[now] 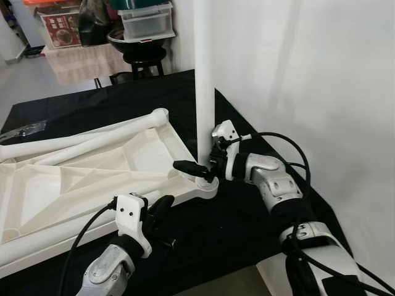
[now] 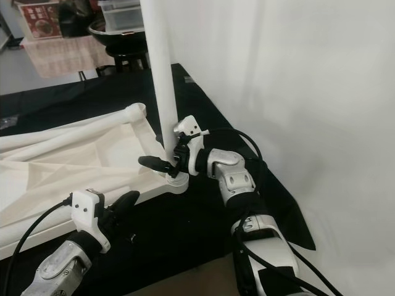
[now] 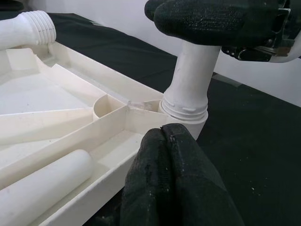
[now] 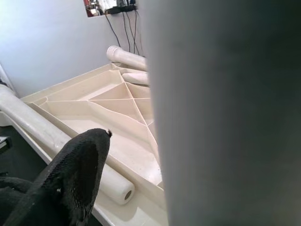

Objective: Building children table

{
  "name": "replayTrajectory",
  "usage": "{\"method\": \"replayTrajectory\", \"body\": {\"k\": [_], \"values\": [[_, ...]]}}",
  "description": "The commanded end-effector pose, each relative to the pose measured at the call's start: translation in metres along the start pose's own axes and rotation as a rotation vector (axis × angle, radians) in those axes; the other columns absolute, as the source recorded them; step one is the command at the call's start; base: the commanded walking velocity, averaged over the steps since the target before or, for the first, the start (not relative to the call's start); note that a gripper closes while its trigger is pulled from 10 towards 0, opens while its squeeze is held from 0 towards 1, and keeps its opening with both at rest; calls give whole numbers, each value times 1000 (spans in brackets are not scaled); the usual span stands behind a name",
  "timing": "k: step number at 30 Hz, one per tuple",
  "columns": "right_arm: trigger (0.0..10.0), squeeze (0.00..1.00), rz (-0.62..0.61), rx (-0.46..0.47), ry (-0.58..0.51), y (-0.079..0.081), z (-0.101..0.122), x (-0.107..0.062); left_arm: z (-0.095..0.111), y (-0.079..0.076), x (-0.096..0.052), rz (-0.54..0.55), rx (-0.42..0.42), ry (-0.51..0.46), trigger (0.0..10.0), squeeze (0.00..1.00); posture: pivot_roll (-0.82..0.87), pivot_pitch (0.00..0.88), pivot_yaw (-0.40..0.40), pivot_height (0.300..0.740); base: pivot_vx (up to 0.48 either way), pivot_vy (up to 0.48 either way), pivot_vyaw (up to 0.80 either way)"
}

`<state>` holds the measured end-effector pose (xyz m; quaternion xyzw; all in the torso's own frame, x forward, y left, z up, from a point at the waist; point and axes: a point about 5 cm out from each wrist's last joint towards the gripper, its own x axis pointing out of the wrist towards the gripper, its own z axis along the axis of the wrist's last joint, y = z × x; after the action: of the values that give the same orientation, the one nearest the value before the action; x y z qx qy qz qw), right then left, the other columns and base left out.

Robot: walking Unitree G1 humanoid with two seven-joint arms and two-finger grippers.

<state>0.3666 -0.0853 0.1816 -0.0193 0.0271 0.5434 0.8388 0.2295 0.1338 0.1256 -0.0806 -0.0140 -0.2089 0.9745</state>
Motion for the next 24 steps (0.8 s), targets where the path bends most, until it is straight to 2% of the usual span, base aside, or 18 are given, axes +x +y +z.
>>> {"method": "replayTrajectory", "body": {"k": [1,7,11,12,13,15,16,17,18,19,20,21,22,24], "values": [[0,0,73,23,12,5,-4,6,-4,2,-1,11,5,14,10000,0,29,16,0,740,0,0,0],[0,0,91,40,7,2,-9,1,-4,2,-2,12,5,15,10000,0,31,21,-2,740,0,0,0],[0,0,66,48,-20,2,-17,-14,-3,1,-3,13,5,13,10000,0,26,28,-1,740,0,0,0],[0,0,28,33,7,6,-26,-19,-3,2,-4,13,4,12,10000,0,21,41,-4,740,0,0,0],[0,0,28,33,7,6,-26,-19,-3,2,-4,13,4,12,10000,0,21,41,-4,740,0,0,0],[0,0,-333,-17,132,12,-49,-19,-2,2,-6,12,5,12,10000,0,21,45,-6,740,0,0,0],[0,0,-333,-17,132,12,-49,-19,-2,2,-6,12,5,12,10000,0,21,45,-6,740,0,0,0],[0,0,-436,-37,159,14,-53,-20,-2,2,-7,12,5,12,10000,0,21,45,-6,740,0,0,0],[0,0,-436,-37,159,14,-53,-20,-2,2,-7,12,5,12,10000,0,21,45,-6,740,0,0,0],[0,0,-547,32,139,35,-53,-16,-1,3,-7,12,6,13,10000,0,12,63,5,740,0,0,0],[0,0,-547,32,139,35,-53,-16,-1,3,-7,12,6,13,10000,0,12,63,5,740,0,0,0],[0,0,-541,-22,127,55,-48,-12,-1,5,-8,12,7,15,10000,0,-10,57,16,740,0,0,0],[0,0,-605,-19,109,58,-42,-15,-1,6,-8,11,7,17,10000,0,-14,52,16,740,0,0,0],[0,0,-605,-19,109,58,-42,-15,-1,6,-8,11,7,17,10000,0,-14,52,16,740,0,0,0]]}}
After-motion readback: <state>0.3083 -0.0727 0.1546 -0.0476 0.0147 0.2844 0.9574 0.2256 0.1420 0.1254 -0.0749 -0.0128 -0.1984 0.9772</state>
